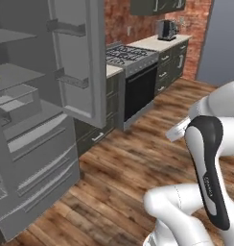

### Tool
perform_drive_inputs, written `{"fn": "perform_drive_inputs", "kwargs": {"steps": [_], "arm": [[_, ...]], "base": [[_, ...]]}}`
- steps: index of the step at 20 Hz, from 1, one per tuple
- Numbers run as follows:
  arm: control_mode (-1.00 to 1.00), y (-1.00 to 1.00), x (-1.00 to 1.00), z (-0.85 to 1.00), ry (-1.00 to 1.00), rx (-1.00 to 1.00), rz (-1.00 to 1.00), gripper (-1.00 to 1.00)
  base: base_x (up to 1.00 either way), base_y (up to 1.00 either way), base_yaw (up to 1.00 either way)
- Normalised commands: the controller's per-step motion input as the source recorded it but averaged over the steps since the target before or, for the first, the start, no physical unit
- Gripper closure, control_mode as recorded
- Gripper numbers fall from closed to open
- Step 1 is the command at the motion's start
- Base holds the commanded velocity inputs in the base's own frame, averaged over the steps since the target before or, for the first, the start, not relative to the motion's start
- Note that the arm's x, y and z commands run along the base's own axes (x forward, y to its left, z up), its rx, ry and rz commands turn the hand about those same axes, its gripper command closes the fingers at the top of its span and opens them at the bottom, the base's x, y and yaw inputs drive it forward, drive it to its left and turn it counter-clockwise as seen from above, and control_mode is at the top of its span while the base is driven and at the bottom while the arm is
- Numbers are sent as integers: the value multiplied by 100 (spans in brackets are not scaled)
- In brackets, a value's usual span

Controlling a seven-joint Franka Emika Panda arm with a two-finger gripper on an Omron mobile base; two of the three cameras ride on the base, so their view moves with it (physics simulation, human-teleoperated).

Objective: Retrieve the mango and pear from the fridge and place them into the bowl on the dining table.

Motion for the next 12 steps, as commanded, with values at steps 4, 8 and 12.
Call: {"fn": "perform_drive_inputs", "kwargs": {"steps": [4,8,12], "arm": [[100,0,0,0,0,0,0,-100],[100,0,0,0,0,0,0,-100],[100,0,0,0,0,0,0,-100]], "base": [[85,-1,56],[73,-11,70],[60,-9,73]]}}
